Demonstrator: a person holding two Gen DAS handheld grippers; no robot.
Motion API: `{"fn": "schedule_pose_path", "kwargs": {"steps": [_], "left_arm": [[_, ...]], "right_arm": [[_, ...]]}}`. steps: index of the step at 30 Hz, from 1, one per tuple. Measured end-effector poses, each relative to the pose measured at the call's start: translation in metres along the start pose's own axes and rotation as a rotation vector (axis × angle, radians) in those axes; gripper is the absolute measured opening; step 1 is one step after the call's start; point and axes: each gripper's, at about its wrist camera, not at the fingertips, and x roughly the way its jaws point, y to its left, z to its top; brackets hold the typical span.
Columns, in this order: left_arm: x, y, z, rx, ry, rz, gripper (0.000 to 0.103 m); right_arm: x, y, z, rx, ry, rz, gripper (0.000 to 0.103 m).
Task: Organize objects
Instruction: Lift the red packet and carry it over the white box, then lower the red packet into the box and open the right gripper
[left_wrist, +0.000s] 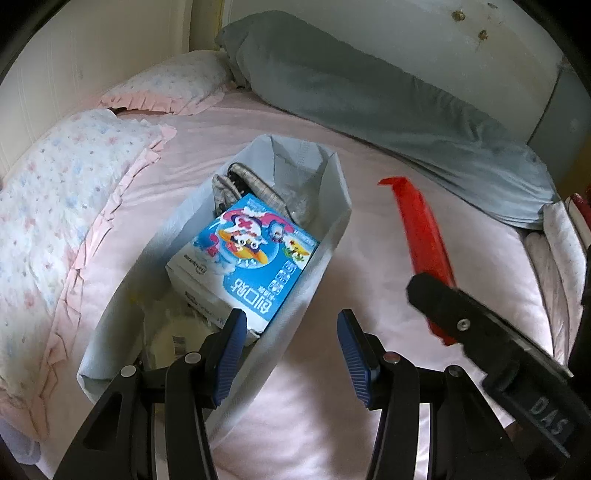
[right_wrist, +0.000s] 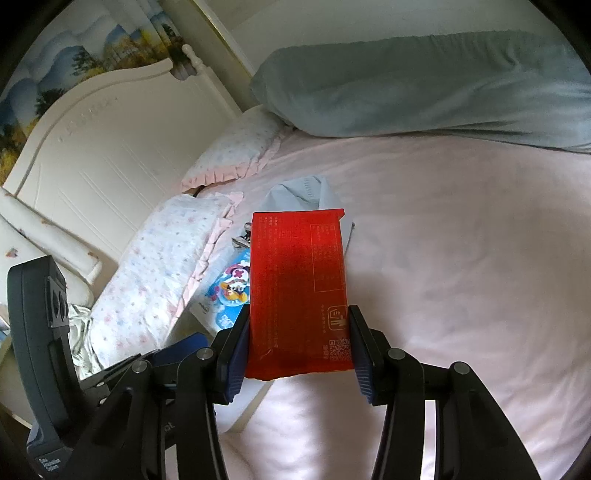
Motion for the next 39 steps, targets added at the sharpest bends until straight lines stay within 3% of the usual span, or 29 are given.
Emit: {"fn": "schedule_pose_path", "kwargs": {"steps": [5,9,14,18,29,33,39], "left_arm": [[-0.002,0.0,0.001,-0.011,0.003,-0.003,0.049],[-0.006,-0.003,0.0,-0.011,-0.007,-0.008,0.049],[-0.004,-0.002,-0.002,-0.008,0.001,-0.008,0.049],[-0.006,0.004,-0.001,-0.031,-0.008,-0.011,0.049],[-0.014,0.039,0.005,-0.124,-0.044,0.068,0.049],[-0.012,0.053,0.007,-0.145,-0.043,0.088,0.049],[-0.01,0.069,0.007,-0.197,-0.032,0.098,0.049]], "right_arm": [[-0.008,-0.008,0.0,0.044,0.022,0.075,0.048],[-0.01,-0.013,-0.002,0.092,0.032,0.087,0.049],[-0.003,-0.004,-0.003,0.059,0.009,0.084,0.049],[-0.001,0.004,-0.003,0.039,-0.014,0.13,0.049],[0.023,0.02,0.004,0.065,-0.076,0.277,0.049],[0.042,0.028,0.009,0.109,-0.036,0.307,0.049],[0.063,0.051,0.004,0.112,0.032,0.281,0.049]]}}
